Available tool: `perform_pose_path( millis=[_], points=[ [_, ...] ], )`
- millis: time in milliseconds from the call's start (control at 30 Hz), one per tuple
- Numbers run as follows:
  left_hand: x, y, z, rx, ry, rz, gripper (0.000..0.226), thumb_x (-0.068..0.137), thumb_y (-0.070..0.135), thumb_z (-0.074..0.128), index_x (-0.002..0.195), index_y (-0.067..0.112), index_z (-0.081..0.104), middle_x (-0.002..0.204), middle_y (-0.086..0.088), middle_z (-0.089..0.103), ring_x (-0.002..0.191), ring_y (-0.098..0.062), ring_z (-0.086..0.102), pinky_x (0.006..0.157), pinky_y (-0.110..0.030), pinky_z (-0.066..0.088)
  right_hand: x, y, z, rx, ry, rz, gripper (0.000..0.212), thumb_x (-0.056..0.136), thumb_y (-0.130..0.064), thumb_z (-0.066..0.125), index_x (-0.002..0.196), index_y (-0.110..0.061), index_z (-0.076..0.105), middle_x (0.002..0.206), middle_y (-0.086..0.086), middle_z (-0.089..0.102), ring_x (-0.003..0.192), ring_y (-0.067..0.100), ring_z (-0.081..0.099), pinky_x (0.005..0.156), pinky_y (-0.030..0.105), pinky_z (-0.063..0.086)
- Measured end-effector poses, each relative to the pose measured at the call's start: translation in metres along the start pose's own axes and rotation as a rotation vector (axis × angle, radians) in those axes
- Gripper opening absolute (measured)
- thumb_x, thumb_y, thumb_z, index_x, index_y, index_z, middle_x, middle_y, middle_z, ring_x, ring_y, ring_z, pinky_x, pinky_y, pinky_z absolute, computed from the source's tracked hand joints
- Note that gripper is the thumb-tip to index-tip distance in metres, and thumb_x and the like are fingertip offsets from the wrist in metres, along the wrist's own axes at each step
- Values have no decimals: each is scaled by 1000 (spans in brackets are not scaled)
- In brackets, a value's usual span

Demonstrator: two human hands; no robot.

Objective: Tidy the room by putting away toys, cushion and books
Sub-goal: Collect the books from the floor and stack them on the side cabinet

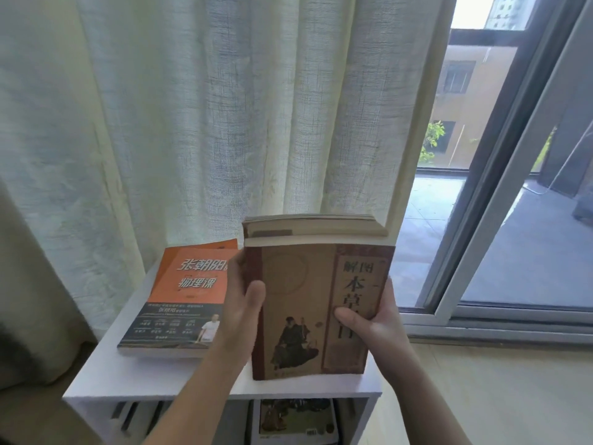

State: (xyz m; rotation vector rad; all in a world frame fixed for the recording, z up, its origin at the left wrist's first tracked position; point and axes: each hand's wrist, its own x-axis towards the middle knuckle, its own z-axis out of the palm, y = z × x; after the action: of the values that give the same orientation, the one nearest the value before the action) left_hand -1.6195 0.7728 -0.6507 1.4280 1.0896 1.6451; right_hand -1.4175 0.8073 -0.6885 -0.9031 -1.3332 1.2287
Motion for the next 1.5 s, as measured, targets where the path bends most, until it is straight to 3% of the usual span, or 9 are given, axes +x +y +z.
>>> perform_pose_path(
  millis=[67, 200, 300, 567, 800, 967, 1167, 1367, 1500],
  points=[
    [-9, -1, 4, 87, 24, -9, 75, 57, 79, 62, 117, 43, 34, 102, 52, 50, 99, 29, 47, 75, 5, 38, 2, 1, -3, -50, -55, 59, 87, 56, -41, 85, 129, -13, 47, 110, 3, 69, 104, 23, 67, 74, 29, 58],
    [-13, -17, 3, 89, 81, -82, 48, 78, 40, 73, 111, 47, 39, 96, 37, 60, 91, 15, 58, 70, -8, 47, 0, 5, -4, -56, -67, 77, 86, 56, -42, 85, 126, -8, 50, 108, 7, 70, 100, 22, 69, 73, 29, 58],
    [-9, -18, 1, 34, 107, -41, 47, 83, 13, 68, 113, 38, 41, 95, 30, 66, 91, 13, 60, 71, -4, 46, -2, 9, 1, -73, -26, 43, 83, 57, -40, 84, 125, -6, 51, 107, 9, 70, 100, 26, 69, 76, 36, 59],
    [-8, -24, -4, 57, 101, -85, 52, 74, 24, 71, 114, 38, 40, 98, 17, 65, 92, 13, 60, 71, -5, 47, 0, 21, 7, -74, 27, 86, 78, 56, -36, 83, 123, -9, 53, 106, 6, 71, 100, 24, 69, 75, 33, 58],
    [-18, -47, -7, 158, 85, -216, 53, 79, 13, 75, 106, 42, 41, 102, 16, 59, 82, 18, 58, 64, -8, 49, -7, 29, 8, -132, -7, 174, 81, 52, -42, 83, 123, -13, 55, 102, -3, 72, 95, 13, 69, 72, 26, 57],
    [-23, -39, -6, 163, 107, -250, 43, 80, 20, 74, 113, 26, 47, 100, 13, 61, 80, 16, 59, 67, -8, 50, -16, 20, 11, -140, 62, 131, 65, 63, -31, 82, 121, -17, 57, 102, -5, 72, 93, 10, 69, 69, 24, 57],
    [-61, -13, -16, 168, 108, -295, 42, 76, 32, 76, 108, 26, 50, 101, 12, 63, 93, -1, 61, 75, -17, 50, -68, 9, 23, -116, 27, 149, 68, 63, -43, 79, 123, -20, 56, 108, -3, 71, 99, 17, 69, 80, 37, 59],
    [-125, 9, -48, 233, 140, -355, 45, 77, 35, 76, 111, 25, 48, 99, 16, 60, 89, 5, 57, 69, -13, 45, -128, 13, 57, -94, 20, 209, 61, 65, -39, 81, 118, -22, 57, 105, -6, 72, 96, 13, 70, 74, 28, 58],
    [-177, 1, -76, 260, 191, -424, 42, 76, 34, 77, 108, 25, 50, 101, 12, 63, 92, -1, 61, 74, -19, 49, -168, 35, 82, -90, -49, 291, 75, 56, -51, 81, 120, -23, 55, 106, -9, 71, 98, 10, 68, 76, 27, 58]
  ],
)
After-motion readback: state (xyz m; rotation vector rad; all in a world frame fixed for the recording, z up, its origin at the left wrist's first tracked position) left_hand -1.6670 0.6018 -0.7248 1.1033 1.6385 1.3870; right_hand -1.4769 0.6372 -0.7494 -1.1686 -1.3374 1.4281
